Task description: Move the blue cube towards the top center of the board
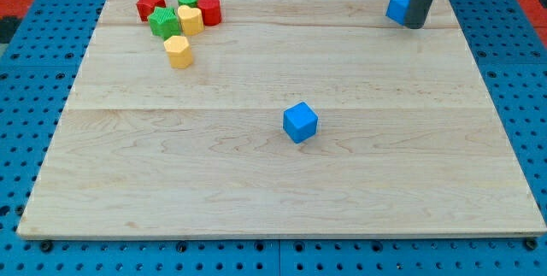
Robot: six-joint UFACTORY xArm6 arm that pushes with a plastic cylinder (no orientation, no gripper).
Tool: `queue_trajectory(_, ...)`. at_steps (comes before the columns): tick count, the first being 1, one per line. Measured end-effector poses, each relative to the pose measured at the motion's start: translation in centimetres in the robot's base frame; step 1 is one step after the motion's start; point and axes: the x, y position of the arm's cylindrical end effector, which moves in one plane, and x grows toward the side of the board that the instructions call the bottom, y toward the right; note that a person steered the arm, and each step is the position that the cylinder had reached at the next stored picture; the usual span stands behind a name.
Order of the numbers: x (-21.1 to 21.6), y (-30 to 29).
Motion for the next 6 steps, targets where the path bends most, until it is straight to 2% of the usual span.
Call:
queue_trajectory(2,-1.4,-0.8)
queue_trajectory(3,11.3,-1.1)
queue_trajectory(4,21.2,-8.9)
queue_trajectory(5,22.1,-17.5)
queue_trajectory(6,19.8,-21.9)
